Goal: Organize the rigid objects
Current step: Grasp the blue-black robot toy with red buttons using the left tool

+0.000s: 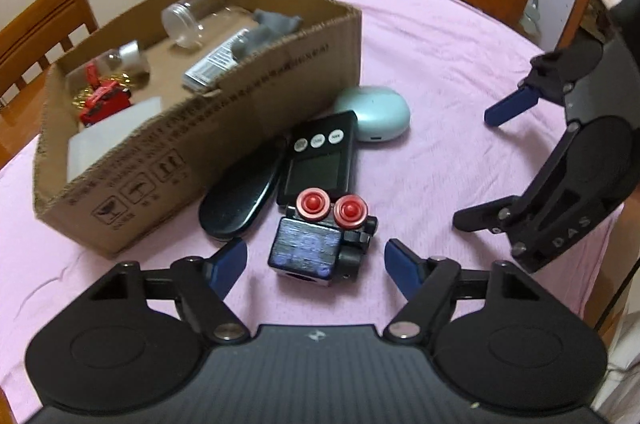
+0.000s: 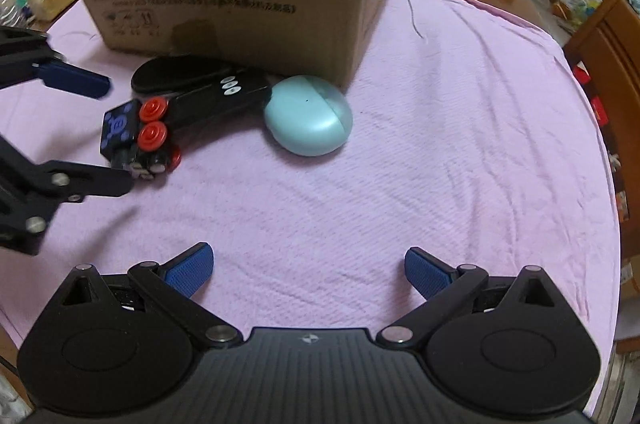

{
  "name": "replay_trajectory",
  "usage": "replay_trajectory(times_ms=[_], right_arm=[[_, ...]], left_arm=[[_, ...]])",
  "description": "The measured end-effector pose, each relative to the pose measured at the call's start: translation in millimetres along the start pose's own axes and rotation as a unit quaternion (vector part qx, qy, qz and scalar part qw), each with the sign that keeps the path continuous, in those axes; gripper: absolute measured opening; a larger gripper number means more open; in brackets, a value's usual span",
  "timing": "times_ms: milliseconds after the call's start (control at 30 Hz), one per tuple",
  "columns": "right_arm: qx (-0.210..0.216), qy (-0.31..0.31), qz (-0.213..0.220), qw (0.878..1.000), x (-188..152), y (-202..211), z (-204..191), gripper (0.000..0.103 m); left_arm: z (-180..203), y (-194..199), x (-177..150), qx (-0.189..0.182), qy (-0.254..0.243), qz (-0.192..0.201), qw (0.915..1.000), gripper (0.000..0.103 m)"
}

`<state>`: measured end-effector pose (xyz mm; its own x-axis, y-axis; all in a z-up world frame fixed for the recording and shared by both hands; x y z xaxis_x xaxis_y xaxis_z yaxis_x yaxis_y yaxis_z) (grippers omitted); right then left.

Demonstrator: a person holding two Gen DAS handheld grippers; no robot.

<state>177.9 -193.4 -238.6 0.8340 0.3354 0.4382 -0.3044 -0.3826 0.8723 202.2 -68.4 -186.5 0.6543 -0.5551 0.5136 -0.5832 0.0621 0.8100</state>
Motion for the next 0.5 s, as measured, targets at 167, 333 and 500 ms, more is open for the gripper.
replay_trajectory(times_ms=[167, 333, 500], right_arm=[[0.009, 0.015, 0.001, 1.0, -1.2, -1.3, -3.0, 0.103], [0.008, 0.014, -0.003, 1.0, -0.5, -1.2, -2.9, 0.103], [0.008, 0.012, -0.001, 1.0, -0.6, -1.5, -2.2, 0.103]], left_arm=[[2.1, -9.9, 2.1, -0.012, -0.012, 0.0, 0.9999, 0.072], [4.0, -13.0, 0.8, -0.038, -0.009, -0.006, 0.9992, 0.051], [-9.7, -11.7, -9.0, -0.019, 0.038, -0.025, 0.9988, 0.051]])
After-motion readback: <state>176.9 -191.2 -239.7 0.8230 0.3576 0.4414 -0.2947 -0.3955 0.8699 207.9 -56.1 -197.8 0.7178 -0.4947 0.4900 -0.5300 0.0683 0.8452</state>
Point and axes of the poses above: each gripper's, at about its wrist camera, not at the fingertips, and y roughly against the way its jaws point, z to its right, x to its top, the point moved 9 cm from there along -y, roughly the way its jaws point, and after that the axes turned 14 degrees about x, right-handed, at the moved point
